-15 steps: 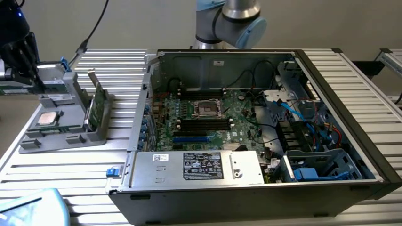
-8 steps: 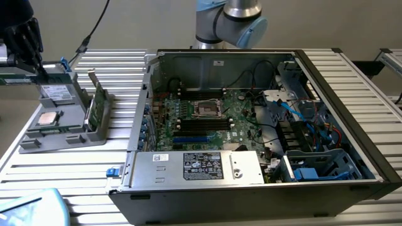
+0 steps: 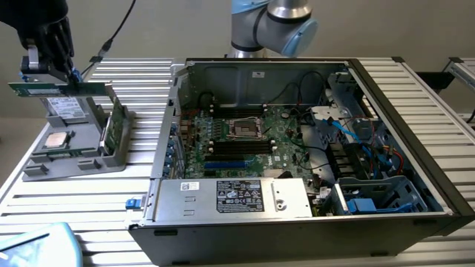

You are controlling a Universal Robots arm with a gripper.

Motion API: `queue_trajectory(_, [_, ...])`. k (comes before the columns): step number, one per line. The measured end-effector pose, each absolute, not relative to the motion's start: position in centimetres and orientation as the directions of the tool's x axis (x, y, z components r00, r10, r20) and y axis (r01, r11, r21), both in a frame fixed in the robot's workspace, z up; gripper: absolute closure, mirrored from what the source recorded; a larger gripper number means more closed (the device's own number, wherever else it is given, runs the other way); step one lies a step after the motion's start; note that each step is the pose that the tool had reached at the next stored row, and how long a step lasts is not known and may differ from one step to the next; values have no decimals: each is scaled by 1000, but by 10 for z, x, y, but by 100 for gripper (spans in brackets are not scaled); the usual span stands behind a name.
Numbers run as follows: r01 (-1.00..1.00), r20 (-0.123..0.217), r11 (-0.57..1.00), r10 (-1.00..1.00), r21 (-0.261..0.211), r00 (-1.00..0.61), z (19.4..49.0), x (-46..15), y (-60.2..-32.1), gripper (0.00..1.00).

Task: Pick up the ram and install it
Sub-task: 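Pick up the ram and move it above insertion slot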

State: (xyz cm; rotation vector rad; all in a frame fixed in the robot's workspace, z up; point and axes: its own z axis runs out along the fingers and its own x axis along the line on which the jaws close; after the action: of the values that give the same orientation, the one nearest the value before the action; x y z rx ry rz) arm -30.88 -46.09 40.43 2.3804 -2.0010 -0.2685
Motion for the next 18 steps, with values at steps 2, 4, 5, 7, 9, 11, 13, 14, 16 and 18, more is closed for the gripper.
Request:
queue_trajectory(2, [-976,-118,-178,-980,126,163,405,-302,-463,86])
queue_trajectory(4, [-976,-118,-178,-979,126,163,405,-293,-464,86])
queue_trajectory(5, [-976,-118,-178,-979,126,163,406,-290,-465,86])
queue_trajectory(7, [-976,-119,-178,-979,126,163,407,-281,-467,86])
queue_trajectory(9, [-976,-124,-179,-979,125,163,409,-273,-469,86])
queue_trajectory(11, [-976,-132,-180,-978,123,163,411,-265,-471,86])
queue_trajectory(13, [-976,-139,-180,-977,122,163,414,-256,-473,86])
queue_trajectory(14, [-976,-142,-181,-976,121,163,415,-252,-474,86])
queue_trajectory(16, [-976,-145,-181,-976,121,163,416,-243,-475,86])
queue_trajectory(18, [-976,-145,-181,-976,121,163,417,-234,-477,86])
